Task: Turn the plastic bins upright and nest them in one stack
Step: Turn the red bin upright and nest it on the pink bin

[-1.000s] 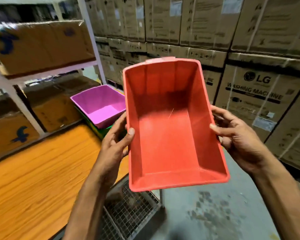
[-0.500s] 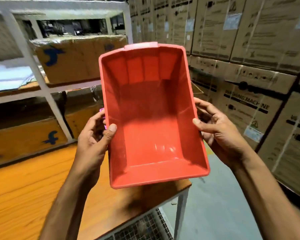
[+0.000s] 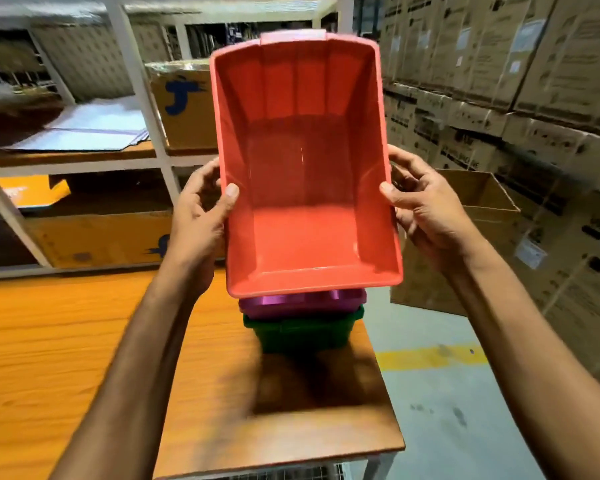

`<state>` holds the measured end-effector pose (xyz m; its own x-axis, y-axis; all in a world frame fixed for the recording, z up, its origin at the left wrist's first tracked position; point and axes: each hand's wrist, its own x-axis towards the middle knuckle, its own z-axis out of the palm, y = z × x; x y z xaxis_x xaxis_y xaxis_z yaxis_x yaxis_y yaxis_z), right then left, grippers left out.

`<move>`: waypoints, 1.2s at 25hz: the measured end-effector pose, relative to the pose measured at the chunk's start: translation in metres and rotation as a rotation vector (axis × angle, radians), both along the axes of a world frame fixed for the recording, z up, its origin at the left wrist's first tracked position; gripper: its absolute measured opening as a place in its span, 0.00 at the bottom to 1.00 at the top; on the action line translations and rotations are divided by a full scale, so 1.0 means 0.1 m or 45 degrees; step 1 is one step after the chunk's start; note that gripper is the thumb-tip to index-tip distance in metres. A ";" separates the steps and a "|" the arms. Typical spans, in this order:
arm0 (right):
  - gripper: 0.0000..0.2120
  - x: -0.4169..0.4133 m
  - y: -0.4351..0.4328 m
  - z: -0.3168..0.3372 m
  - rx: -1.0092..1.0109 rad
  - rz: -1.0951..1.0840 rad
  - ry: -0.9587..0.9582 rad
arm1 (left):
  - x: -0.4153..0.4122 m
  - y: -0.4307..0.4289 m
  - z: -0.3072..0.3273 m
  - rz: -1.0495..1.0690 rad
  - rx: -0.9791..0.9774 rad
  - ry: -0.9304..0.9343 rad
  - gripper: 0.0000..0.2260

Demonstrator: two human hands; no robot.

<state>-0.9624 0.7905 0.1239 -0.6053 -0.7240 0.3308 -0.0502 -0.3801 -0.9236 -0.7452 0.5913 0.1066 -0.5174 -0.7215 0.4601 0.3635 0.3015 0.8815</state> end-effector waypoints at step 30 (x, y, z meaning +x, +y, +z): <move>0.09 -0.45 -0.88 -0.93 0.824 -0.187 -0.530 | -0.49 -0.75 -0.84 0.073 0.738 -0.732 0.03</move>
<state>-1.0070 0.7029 0.0309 -0.6914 -0.5983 -0.4050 0.3408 0.2241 -0.9130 -0.7944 0.5159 0.0228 -0.5141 -0.7957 -0.3202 -0.1948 -0.2552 0.9471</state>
